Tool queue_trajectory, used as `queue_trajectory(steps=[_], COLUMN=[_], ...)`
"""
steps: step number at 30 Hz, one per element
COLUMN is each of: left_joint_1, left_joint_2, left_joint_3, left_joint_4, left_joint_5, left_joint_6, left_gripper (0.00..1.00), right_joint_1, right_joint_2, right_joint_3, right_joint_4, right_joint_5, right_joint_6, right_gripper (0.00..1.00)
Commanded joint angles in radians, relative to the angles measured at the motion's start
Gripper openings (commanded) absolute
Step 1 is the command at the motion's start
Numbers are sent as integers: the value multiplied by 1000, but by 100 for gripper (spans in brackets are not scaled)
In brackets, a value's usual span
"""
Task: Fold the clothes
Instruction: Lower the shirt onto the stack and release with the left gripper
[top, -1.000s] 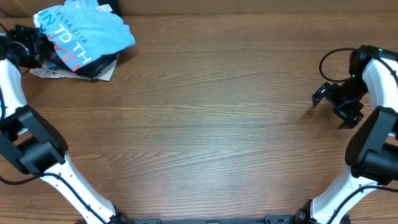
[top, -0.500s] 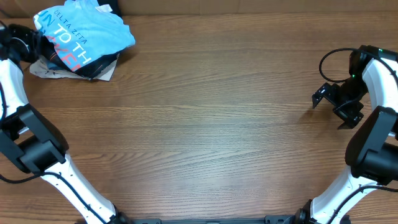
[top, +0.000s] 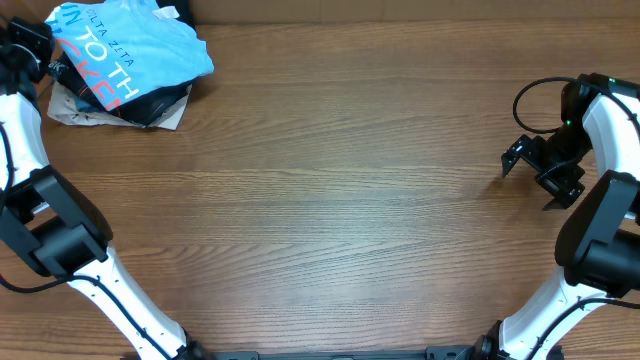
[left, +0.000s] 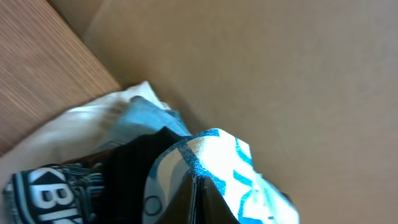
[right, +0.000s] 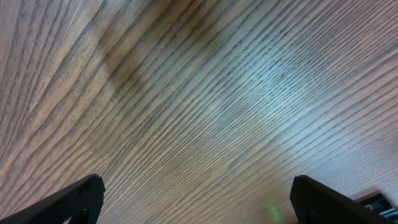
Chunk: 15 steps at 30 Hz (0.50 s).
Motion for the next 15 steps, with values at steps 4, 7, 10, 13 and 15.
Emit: queue_trajectory(steps=[4, 7, 10, 13, 15], left_joint_1=[-39, -38, -26, -21, -21], left_joint_2=[4, 4, -8, -44, -78], left_joint_3=[17, 17, 18, 18, 21], left_joint_4=[-131, -198, -225, -223, -216], left_joint_5=[-287, -393, -336, -312, -336], left_joint_6=[248, 270, 253, 208, 206], left_gripper=[17, 52, 54, 67, 72], right_joint_1=[0, 0, 0, 0, 0], right_joint_2=[-9, -9, -9, -9, -9], right_joint_3=[18, 18, 18, 18, 18], right_joint_4=[-1, -6, -6, -10, -13], right_joint_5=[-8, -8, -8, -9, -9], right_joint_6=[-3, -3, -4, -8, -23], right_gripper=[100, 100, 100, 100, 100])
